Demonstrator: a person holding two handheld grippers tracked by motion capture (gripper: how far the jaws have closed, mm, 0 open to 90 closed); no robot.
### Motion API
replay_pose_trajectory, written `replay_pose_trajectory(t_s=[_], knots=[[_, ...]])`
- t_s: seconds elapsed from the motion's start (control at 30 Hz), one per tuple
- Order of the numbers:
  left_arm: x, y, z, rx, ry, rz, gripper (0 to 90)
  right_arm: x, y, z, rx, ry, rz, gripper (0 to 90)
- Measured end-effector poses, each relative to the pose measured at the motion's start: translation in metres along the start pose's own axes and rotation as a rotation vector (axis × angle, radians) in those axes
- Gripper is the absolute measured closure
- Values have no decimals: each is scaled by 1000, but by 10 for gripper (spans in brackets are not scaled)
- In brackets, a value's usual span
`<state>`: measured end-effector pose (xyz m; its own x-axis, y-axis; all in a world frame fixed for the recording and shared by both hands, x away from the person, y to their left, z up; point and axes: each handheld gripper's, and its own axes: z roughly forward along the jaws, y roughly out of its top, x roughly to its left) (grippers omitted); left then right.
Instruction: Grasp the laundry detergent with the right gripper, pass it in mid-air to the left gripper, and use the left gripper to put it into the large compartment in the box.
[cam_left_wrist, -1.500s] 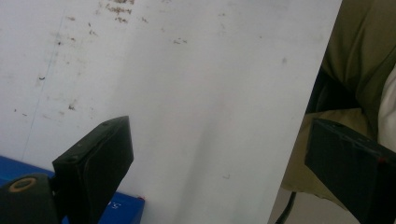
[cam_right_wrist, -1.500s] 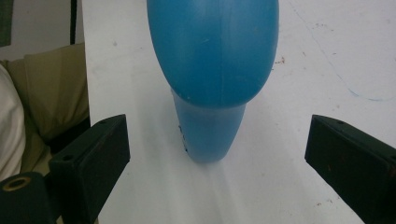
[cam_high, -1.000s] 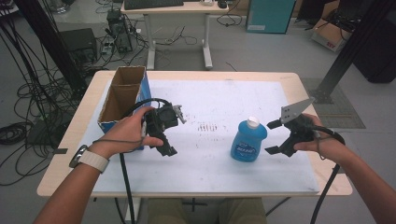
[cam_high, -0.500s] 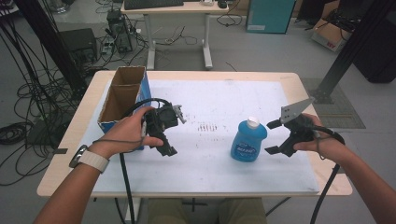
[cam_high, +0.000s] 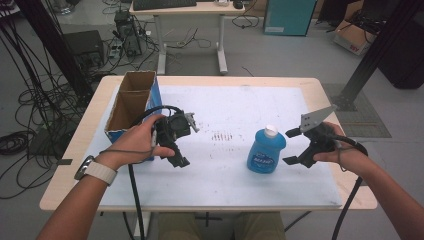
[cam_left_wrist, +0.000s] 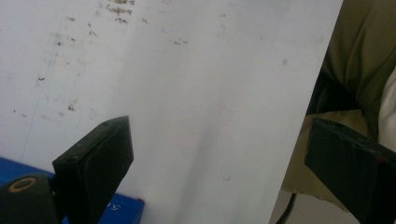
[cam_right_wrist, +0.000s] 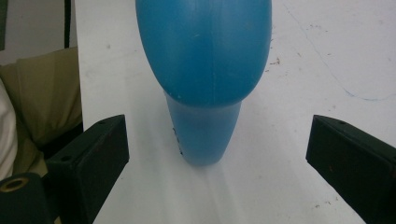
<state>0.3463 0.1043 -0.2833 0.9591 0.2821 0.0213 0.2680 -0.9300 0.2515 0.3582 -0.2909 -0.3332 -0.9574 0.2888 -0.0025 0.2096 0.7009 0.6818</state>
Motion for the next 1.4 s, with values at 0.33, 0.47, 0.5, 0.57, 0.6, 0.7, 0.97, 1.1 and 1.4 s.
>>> replay_pose_trajectory(t_s=[0.33,0.47,0.5,0.57,0.6,0.7,0.97,1.1,1.4], knots=[[1,0,1,3,-3,2,84,0,-4,8,-22,0,-6,56],[1,0,2,1,-5,-3,85,-1,-7,13,-38,-1,3,55],[1,0,3,-1,-9,-4,84,-1,-8,14,-45,-2,5,55],[1,1,3,4,-9,0,84,-2,-10,16,-55,-1,8,54],[1,1,3,1,-7,-1,84,-2,-10,16,-61,-3,11,54],[1,2,3,4,-11,-1,84,-2,-12,19,-74,-7,13,55],[2,2,4,3,-9,-3,84,-1,-16,27,-100,-6,10,59],[2,2,4,4,-10,-5,84,0,-17,32,-115,-5,12,60],[2,2,5,4,-10,-5,84,0,-19,42,-156,-2,21,75]])
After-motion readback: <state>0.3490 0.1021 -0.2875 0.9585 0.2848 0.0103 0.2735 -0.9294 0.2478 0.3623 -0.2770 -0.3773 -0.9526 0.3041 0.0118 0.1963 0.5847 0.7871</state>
